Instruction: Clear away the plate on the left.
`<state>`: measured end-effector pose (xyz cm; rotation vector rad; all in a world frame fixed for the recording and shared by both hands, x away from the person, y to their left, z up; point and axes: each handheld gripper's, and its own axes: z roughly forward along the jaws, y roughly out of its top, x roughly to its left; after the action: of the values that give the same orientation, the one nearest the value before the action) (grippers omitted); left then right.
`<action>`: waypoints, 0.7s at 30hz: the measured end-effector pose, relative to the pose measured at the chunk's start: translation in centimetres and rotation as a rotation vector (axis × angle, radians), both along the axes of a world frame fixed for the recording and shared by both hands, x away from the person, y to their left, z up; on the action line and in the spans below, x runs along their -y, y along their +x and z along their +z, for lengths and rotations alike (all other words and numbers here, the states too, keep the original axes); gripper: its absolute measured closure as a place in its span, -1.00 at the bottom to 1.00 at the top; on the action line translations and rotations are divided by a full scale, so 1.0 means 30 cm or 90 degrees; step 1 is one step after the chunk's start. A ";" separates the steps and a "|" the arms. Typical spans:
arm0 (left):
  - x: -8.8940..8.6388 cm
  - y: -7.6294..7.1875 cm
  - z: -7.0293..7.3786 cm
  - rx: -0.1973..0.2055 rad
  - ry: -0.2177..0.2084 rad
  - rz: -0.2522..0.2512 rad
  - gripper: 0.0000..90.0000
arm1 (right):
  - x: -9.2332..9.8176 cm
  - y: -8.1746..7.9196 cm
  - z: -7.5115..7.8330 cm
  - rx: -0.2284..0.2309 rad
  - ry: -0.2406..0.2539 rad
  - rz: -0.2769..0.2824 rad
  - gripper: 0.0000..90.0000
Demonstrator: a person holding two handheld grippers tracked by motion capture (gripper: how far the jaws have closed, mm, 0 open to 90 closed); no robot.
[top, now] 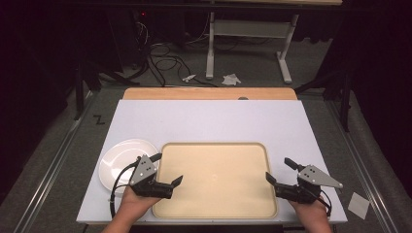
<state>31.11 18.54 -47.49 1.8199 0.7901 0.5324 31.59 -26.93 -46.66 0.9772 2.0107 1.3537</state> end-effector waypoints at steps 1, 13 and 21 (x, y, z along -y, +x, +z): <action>0.000 0.000 0.000 0.000 0.000 0.000 -1.00 | 0.000 0.000 0.000 0.000 0.000 0.000 -0.63; -0.008 -0.001 -0.004 0.004 0.009 -0.001 -1.00 | -0.004 0.009 -0.003 0.000 0.000 0.005 -0.63; -0.008 0.001 -0.007 -0.002 0.011 -0.008 -1.00 | -0.003 0.010 -0.003 -0.001 0.000 0.003 -0.63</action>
<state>31.14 18.79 -47.69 1.8413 0.7770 0.5305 31.88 -26.83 -46.75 0.9738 2.0162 1.3559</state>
